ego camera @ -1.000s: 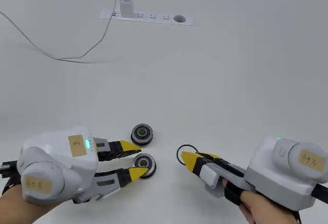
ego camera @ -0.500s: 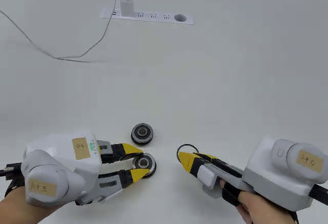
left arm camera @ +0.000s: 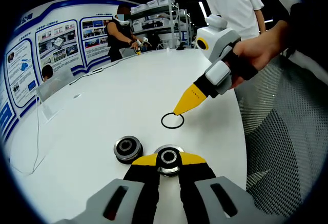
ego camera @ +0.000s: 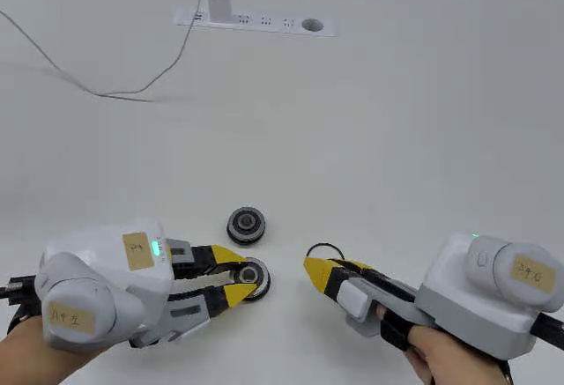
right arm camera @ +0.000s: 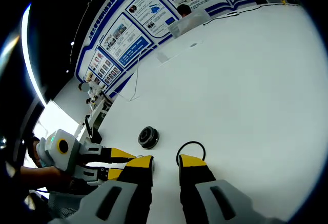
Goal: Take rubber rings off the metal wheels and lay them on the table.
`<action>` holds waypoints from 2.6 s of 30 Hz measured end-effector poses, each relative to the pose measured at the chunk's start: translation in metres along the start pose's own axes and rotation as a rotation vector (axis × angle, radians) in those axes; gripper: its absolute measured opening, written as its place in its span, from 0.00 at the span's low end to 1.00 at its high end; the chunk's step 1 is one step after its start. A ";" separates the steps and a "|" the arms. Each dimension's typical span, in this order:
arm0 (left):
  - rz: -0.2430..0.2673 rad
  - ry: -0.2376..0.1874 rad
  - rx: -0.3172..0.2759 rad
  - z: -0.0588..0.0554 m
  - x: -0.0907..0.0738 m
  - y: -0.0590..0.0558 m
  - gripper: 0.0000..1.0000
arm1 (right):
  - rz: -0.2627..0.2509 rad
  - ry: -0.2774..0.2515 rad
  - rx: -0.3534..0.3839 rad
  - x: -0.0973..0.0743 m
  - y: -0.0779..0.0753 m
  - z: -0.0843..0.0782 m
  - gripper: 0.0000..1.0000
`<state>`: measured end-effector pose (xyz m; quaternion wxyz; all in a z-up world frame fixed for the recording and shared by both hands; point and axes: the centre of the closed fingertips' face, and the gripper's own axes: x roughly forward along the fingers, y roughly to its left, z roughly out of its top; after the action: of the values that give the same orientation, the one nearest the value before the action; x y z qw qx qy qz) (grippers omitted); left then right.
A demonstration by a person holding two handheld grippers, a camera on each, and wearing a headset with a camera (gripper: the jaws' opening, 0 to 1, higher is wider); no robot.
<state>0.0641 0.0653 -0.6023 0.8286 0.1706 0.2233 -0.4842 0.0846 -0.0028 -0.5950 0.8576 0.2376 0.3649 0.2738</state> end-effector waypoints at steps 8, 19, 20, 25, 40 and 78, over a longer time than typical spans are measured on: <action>0.001 -0.008 -0.005 -0.001 -0.001 -0.001 0.14 | 0.064 0.016 0.001 0.004 0.015 -0.005 0.22; 0.000 -0.018 0.002 0.000 -0.002 -0.002 0.14 | 0.210 0.074 0.046 0.016 0.051 -0.019 0.39; 0.000 -0.018 0.002 0.000 -0.002 -0.002 0.13 | 0.212 0.080 0.051 0.017 0.051 -0.020 0.40; -0.002 -0.021 0.003 0.001 -0.002 -0.002 0.13 | 0.218 0.108 0.090 0.022 0.053 -0.024 0.45; -0.003 -0.028 0.005 0.001 -0.002 -0.001 0.13 | 0.210 0.167 0.125 0.027 0.058 -0.033 0.50; -0.005 -0.021 0.013 0.002 -0.001 -0.001 0.13 | 0.222 0.175 0.245 0.022 0.052 -0.039 0.31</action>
<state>0.0633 0.0651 -0.6003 0.8286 0.1705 0.2117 -0.4894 0.0525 0.0579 -0.5981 0.7517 0.3545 0.4402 0.3399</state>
